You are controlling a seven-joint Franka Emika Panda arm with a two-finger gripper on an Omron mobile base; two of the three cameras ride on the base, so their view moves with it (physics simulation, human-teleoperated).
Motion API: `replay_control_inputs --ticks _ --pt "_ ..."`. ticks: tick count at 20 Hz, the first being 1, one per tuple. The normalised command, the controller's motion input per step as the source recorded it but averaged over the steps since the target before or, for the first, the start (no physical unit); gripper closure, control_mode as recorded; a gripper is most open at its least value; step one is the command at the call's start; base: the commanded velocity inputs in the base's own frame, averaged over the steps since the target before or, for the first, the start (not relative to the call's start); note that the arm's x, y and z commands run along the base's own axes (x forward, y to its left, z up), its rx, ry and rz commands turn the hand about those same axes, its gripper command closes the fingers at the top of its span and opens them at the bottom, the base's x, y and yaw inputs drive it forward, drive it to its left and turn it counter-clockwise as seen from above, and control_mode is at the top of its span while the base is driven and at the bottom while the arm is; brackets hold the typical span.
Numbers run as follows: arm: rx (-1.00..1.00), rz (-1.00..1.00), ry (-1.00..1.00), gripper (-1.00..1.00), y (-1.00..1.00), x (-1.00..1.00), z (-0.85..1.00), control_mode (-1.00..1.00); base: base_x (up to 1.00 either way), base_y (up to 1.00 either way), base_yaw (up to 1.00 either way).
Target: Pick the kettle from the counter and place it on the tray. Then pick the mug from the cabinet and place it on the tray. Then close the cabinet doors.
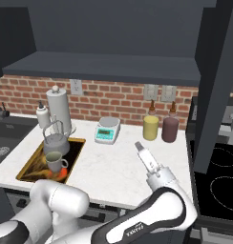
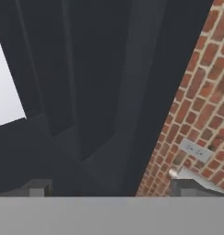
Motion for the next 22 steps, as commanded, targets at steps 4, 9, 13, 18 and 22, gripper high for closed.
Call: replay_control_inputs --ticks 4,9,13,18,22 --pt "0.03 -0.09 0.14 -1.0 -0.44 0.15 0.07 -1.0 0.0 0.0 0.0" --pt "0.11 -0.08 0.1 -1.0 -0.44 0.17 0.01 -1.0 0.0 0.0 0.0" --pt "0.18 -0.05 0.08 -1.0 -0.45 0.11 0.0 -1.0 0.0 0.0 0.0" --pt "0.23 -0.02 0.02 -1.0 -0.4 0.13 0.0 -1.0 0.0 0.0 0.0" --pt "0.24 0.0 0.0 -1.0 -0.39 0.0 0.13 -1.0 0.0 0.0 0.0"
